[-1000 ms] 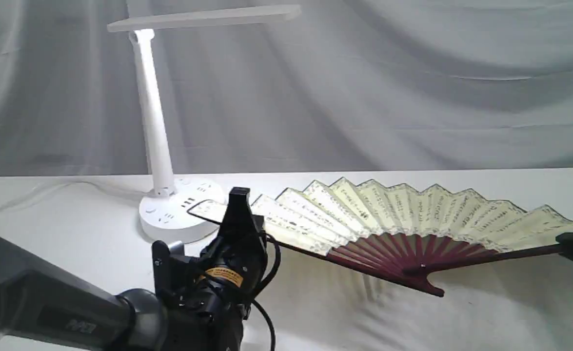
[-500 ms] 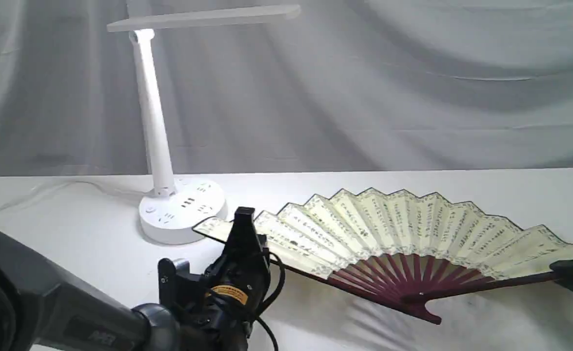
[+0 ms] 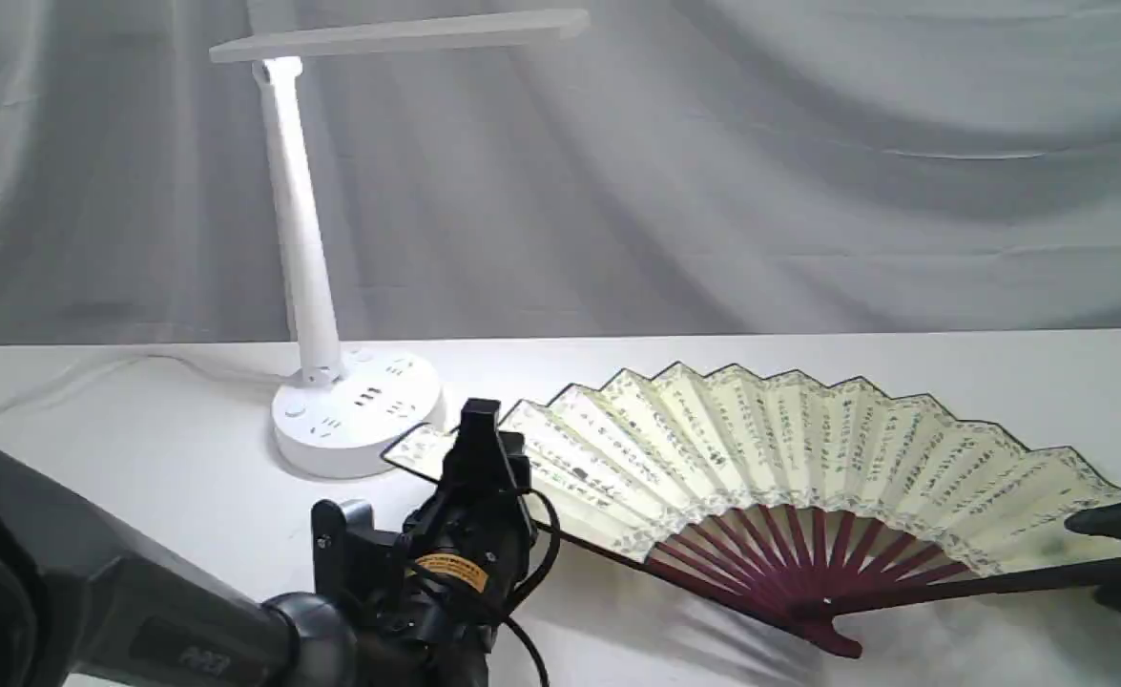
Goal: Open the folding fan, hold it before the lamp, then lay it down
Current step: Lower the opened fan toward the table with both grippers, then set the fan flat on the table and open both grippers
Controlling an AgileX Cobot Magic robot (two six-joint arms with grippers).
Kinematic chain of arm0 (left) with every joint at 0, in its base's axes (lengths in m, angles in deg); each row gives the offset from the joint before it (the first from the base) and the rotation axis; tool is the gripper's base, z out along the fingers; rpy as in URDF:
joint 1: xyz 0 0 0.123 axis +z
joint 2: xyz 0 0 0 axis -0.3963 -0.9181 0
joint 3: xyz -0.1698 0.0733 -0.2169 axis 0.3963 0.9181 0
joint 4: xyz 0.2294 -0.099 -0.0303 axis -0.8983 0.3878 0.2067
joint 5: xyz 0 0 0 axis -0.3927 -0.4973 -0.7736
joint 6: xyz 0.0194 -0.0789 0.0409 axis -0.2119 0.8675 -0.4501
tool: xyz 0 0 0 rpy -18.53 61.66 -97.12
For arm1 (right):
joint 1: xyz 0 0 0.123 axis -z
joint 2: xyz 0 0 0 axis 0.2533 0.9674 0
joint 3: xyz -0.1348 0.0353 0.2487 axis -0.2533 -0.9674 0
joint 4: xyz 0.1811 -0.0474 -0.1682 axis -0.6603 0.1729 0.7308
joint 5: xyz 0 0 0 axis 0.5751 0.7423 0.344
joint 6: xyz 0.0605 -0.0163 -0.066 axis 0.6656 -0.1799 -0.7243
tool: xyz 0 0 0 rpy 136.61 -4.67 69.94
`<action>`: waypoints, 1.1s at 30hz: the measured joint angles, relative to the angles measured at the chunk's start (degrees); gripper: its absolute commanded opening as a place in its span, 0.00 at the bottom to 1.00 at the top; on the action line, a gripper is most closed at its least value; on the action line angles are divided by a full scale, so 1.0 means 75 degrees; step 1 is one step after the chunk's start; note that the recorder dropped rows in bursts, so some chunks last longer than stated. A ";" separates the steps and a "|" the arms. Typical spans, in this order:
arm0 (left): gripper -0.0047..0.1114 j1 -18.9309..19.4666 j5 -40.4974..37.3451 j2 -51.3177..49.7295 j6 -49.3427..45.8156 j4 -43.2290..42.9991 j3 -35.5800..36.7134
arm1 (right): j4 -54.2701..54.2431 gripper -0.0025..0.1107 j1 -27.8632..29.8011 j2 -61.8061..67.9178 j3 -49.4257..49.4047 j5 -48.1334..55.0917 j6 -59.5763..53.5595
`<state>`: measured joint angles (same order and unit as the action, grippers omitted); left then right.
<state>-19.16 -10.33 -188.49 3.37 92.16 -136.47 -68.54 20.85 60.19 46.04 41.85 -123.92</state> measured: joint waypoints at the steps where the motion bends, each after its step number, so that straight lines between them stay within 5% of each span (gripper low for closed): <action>1: 0.53 0.0000 0.0000 0.0000 -0.0085 0.0000 0.0000 | 0.0040 0.51 0.0000 0.0000 0.0000 0.0000 0.0000; 7: 0.68 0.0000 -0.0680 0.0000 -0.0798 0.0000 0.0000 | 0.0365 0.55 0.0000 0.0000 0.0000 -0.0012 0.0000; 16: 0.66 -0.0016 -0.1127 0.0092 -0.2260 -0.0057 0.0000 | 0.0987 0.55 0.0000 -0.0015 0.0000 -0.0057 0.0041; 21: 0.58 0.0141 -0.2258 0.0461 -0.2976 -0.0039 0.0000 | 0.1723 0.55 0.0000 -0.0455 -0.0012 -0.0164 0.0968; 33: 0.58 0.0599 -0.4808 0.1340 -0.3582 0.0154 0.0000 | 0.4049 0.55 0.0000 -0.1735 -0.0012 -0.1124 0.3295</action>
<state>-14.67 -46.39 -178.44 -23.49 93.32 -136.47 -38.17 20.85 47.18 45.95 33.42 -99.21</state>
